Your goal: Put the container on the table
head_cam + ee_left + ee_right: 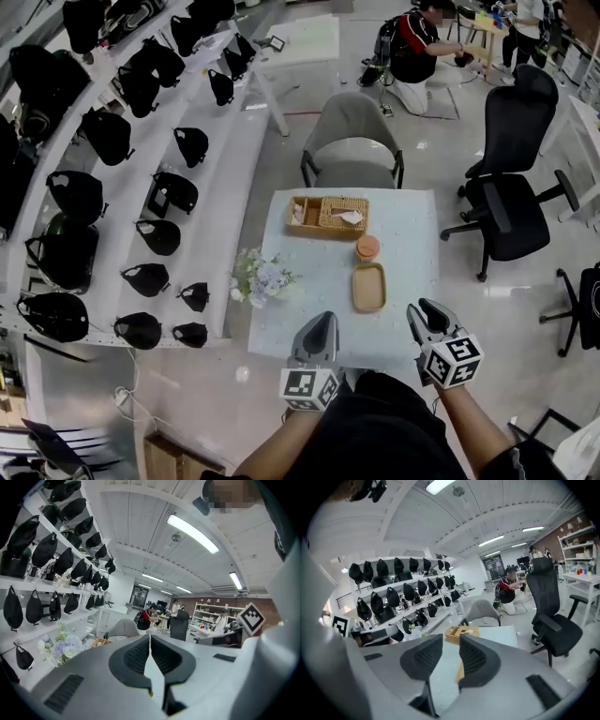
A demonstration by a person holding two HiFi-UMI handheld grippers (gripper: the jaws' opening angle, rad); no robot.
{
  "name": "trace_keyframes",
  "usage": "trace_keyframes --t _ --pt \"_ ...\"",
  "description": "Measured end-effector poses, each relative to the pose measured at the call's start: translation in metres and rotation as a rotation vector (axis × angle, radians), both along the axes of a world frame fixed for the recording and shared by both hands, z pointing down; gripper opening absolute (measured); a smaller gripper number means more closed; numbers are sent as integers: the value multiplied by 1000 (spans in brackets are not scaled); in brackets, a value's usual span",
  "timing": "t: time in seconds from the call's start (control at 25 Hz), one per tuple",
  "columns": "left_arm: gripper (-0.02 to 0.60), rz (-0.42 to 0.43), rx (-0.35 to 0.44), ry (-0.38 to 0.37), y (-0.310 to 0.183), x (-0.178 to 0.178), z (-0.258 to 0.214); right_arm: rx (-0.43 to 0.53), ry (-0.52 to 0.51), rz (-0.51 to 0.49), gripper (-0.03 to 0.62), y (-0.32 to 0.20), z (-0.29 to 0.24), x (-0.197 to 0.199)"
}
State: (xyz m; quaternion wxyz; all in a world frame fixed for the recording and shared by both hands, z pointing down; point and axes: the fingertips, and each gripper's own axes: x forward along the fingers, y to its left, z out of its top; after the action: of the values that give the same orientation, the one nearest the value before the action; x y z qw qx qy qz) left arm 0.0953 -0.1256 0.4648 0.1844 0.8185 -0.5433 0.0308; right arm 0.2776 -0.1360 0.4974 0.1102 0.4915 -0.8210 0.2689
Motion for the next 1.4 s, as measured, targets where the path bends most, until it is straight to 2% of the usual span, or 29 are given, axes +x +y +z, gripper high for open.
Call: trace_keyframes --t 0.2,0.36,0.48,0.64,0.88,1.4 --pt "15 31 11 7 12 7 -1 76 -18 1 37 13 -20 -8" --pt "15 23 37 -1 12 -15 -11 147 -47 11 21 16 -43 -26" --pt "15 17 46 4 16 -34 -19 176 -21 47 2 21 -55 -32" --pt "15 20 50 31 15 -60 -29 209 52 95 0 23 -63 -40" --pt "15 40 75 17 8 -88 -36 221 95 140 0 28 -69 -58" --pt "15 44 73 24 -6 -95 -34 239 161 154 -2 20 -74 -58"
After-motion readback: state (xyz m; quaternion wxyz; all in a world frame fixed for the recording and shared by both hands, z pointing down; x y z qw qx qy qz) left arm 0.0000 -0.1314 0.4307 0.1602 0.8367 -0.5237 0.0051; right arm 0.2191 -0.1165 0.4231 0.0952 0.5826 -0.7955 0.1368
